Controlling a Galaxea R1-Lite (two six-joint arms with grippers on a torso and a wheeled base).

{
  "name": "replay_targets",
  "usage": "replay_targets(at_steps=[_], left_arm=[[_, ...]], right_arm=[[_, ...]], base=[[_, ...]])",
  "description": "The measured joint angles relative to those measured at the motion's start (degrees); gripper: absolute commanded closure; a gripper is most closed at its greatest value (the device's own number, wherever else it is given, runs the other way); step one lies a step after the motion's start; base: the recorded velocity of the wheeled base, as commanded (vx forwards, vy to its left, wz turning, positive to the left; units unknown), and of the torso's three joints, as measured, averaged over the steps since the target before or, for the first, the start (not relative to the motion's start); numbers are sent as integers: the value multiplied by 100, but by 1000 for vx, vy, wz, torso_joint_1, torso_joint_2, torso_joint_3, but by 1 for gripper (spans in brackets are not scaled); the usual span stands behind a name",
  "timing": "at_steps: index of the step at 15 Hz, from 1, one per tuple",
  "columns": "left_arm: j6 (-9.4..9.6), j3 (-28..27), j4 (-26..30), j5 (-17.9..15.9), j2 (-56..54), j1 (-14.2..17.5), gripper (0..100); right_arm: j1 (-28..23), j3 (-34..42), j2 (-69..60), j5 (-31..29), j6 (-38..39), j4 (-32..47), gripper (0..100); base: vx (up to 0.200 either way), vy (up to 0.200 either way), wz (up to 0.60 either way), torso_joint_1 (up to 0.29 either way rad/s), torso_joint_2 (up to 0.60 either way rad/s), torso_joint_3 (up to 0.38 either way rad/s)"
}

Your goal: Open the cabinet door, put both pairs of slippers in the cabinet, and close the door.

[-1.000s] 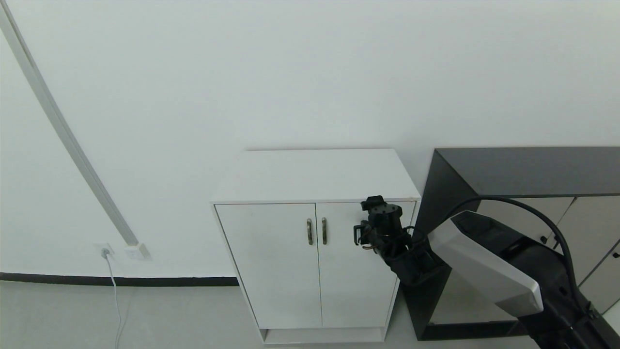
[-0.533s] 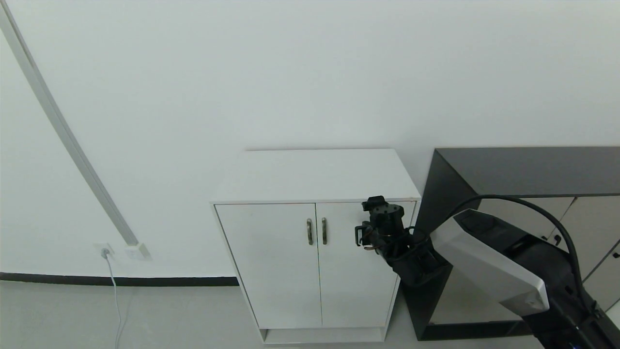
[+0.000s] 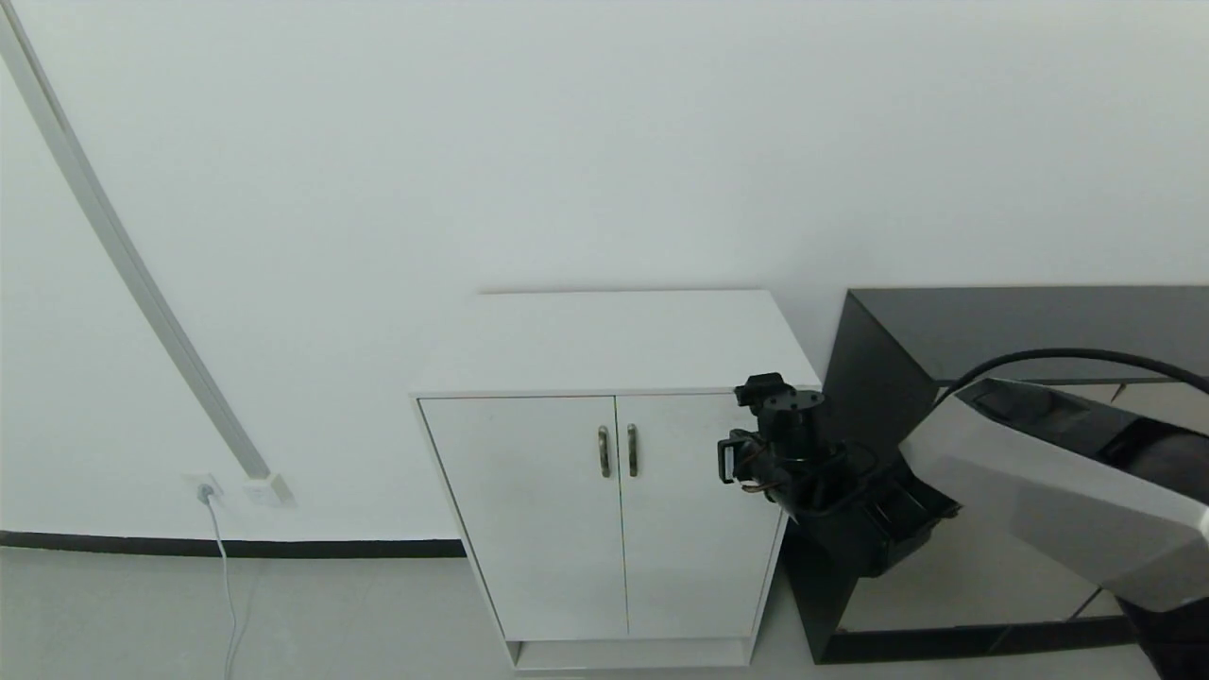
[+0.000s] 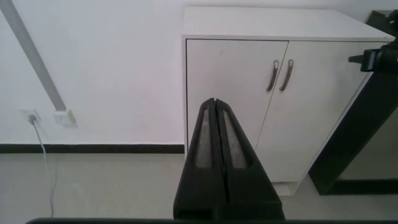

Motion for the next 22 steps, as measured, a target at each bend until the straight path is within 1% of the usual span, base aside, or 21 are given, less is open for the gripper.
replay_targets(at_steps=[6,8,10,16,20,22], left_arm=[[0,0,0,-2,0,0,100],[4,0,-2,-7,0,-2,100],[9,0,-2,-10,0,0,100],[33,0,0,-27,0,0,100],[33,0,0,-27,0,0,100],[30,0,0,-27,0,0,100]], right_arm=[[-297,2477,-1822,-16,22,-611,100],[-538,3268,-2399,-21,24,-802,100],[-817,3889,-2911,-27,26,-867,100],[-1425,5454,-4472,-38,0,-878,100],[-1858,6271,-5552,-13,-196,-824,100],[-2063,6549,-6192,1,-304,-545,100]], base=[[0,0,0,0,0,0],[0,0,0,0,0,0],[0,0,0,0,0,0],[0,0,0,0,0,0],[0,0,0,0,0,0],[0,0,0,0,0,0]])
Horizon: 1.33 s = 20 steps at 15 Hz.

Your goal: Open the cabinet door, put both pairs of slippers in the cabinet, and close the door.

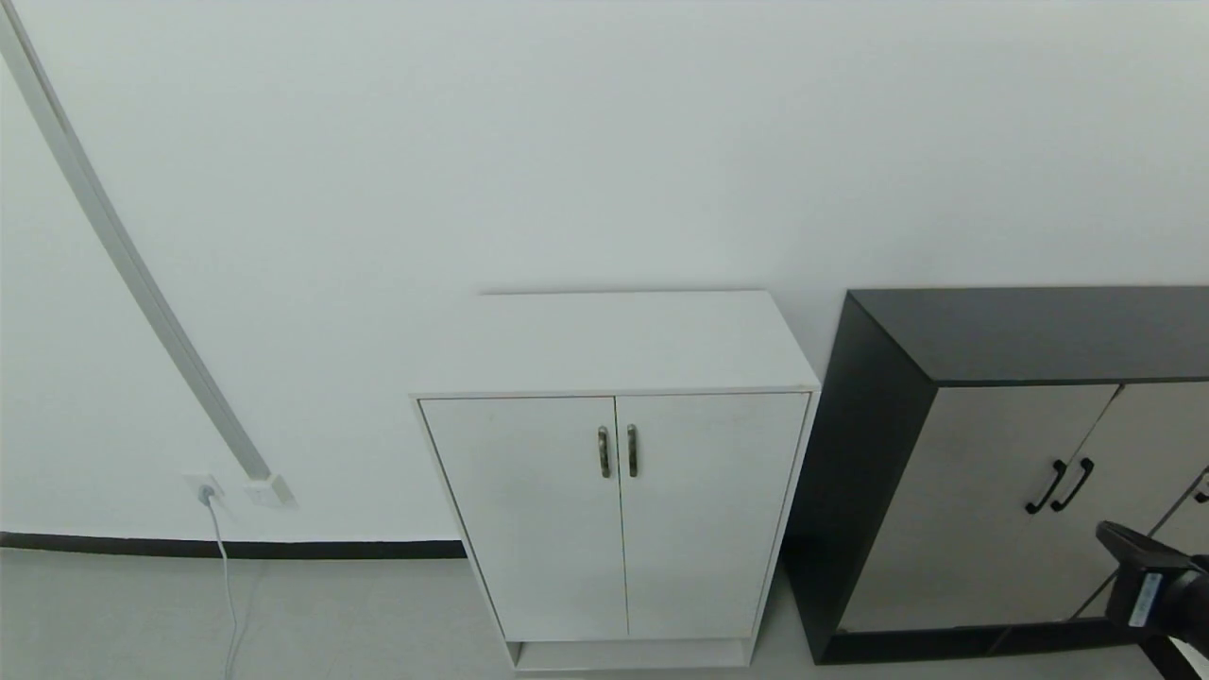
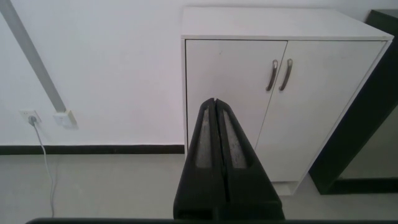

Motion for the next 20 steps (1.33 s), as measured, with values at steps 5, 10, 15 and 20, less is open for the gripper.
replay_targets(at_steps=[5,10,15,20], left_arm=[[2,0,0,0,0,0,100],[-5,0,0,0,0,-2,100],[-2,0,0,-2,0,-2,100],[2,0,0,0,0,0,100]], right_arm=[[-208,55,-2177,405,-202,2804,100],[-217,-165,-4036,1448,-263,5513,100],[-94,133,-4537,1560,-295,5624,100],[-51,179,-4909,1576,-319,5722,100]], base=[[0,0,0,0,0,0],[0,0,0,0,0,0],[0,0,0,0,0,0],[0,0,0,0,0,0]])
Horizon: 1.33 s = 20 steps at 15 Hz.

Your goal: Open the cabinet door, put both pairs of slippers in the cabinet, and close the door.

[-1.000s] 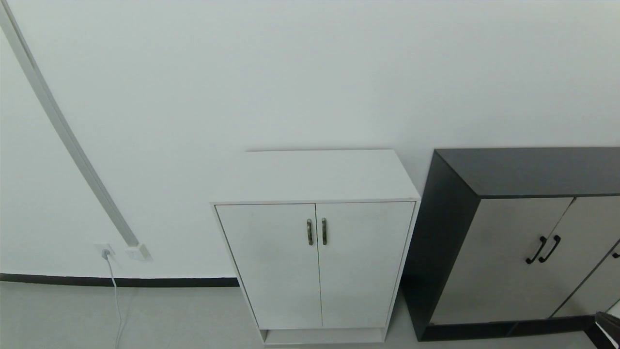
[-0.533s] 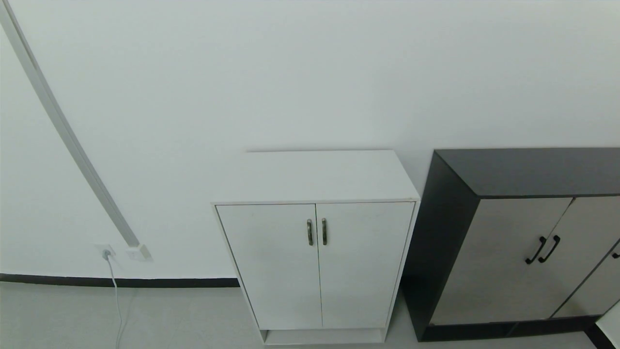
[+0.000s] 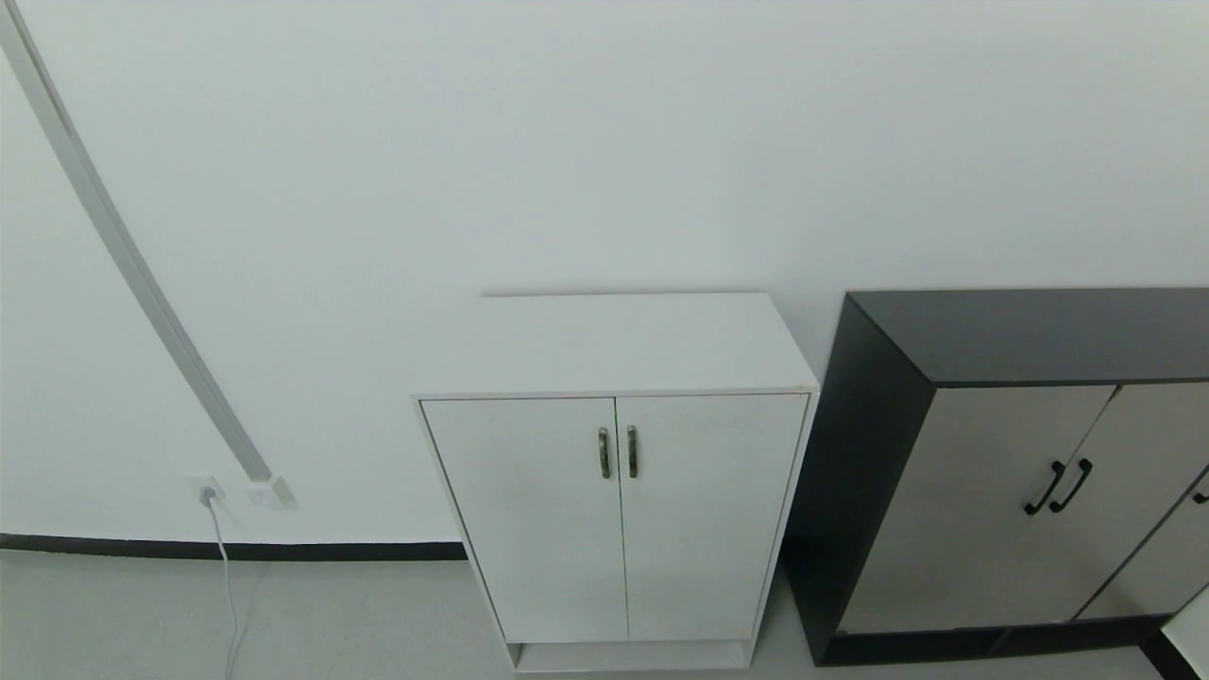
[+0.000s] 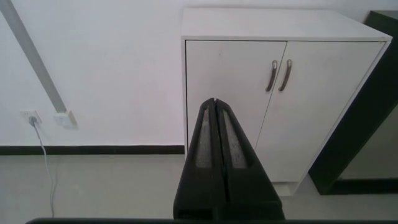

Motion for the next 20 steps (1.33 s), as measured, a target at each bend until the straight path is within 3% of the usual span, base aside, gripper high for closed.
replay_targets(at_steps=[9,20], left_arm=[[-7,0,0,0,0,0,100],[-7,0,0,-2,0,2,100]], right_arm=[[-566,2,-1715,-28,54,-12,100],[-602,2,-1998,-71,284,-15,100]], base=[[0,0,0,0,0,0],[0,0,0,0,0,0]])
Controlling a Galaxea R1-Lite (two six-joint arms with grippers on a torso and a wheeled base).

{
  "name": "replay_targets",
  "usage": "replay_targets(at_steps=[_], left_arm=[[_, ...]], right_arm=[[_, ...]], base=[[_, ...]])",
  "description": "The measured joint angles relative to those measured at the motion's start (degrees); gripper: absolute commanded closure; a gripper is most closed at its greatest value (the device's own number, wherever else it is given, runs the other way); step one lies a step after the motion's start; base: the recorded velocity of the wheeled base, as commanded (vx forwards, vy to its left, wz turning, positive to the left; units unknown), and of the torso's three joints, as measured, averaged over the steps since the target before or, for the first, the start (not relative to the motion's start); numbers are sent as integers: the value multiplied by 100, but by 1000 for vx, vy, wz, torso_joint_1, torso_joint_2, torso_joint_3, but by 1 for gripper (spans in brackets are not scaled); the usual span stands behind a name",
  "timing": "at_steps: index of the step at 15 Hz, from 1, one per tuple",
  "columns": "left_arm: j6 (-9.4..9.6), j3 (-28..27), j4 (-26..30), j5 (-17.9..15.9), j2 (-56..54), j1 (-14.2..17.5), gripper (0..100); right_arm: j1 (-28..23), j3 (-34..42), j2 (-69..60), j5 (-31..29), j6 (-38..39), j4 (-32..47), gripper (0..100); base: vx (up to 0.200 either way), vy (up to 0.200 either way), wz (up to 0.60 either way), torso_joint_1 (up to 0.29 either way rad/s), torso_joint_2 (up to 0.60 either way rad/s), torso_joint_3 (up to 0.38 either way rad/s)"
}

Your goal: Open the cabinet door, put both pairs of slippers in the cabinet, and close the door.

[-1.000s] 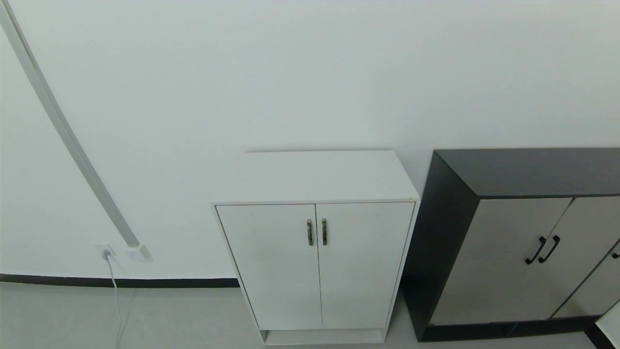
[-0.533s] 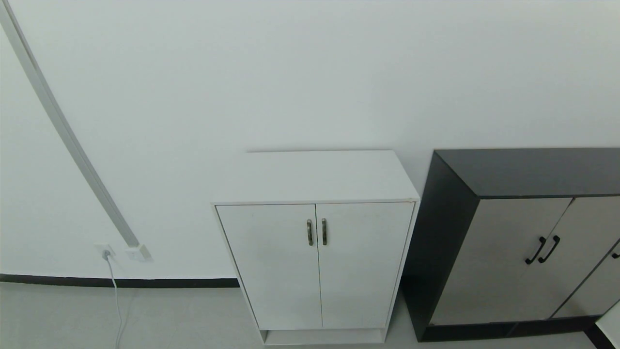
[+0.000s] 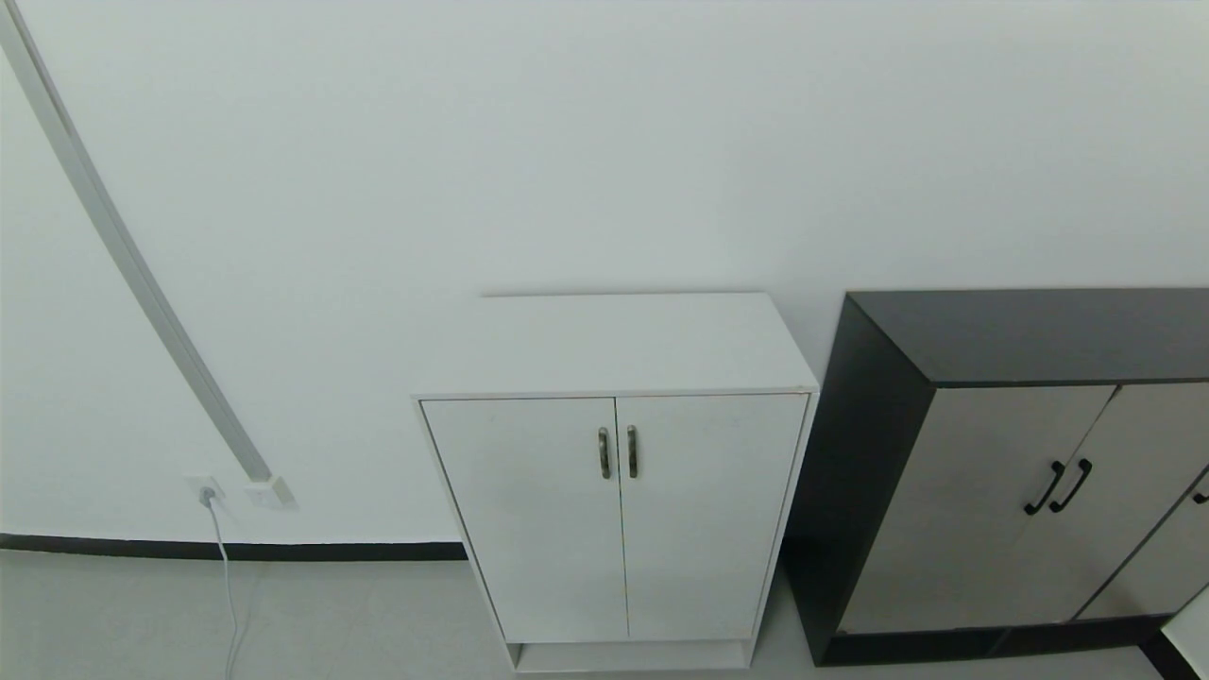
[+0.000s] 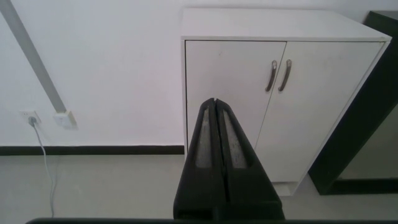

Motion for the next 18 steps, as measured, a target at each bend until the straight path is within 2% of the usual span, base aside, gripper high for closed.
replay_targets(at_steps=[4,8,18], left_arm=[[2,0,0,0,0,-2,100],[5,0,0,5,0,-5,100],[7,0,0,2,0,0,100]], right_arm=[[-425,-5,-257,-61,-263,5,100],[-419,0,-445,-279,137,-27,100],[-417,0,-485,-261,95,-30,100]], base=[[0,0,0,0,0,0],[0,0,0,0,0,0],[0,0,0,0,0,0]])
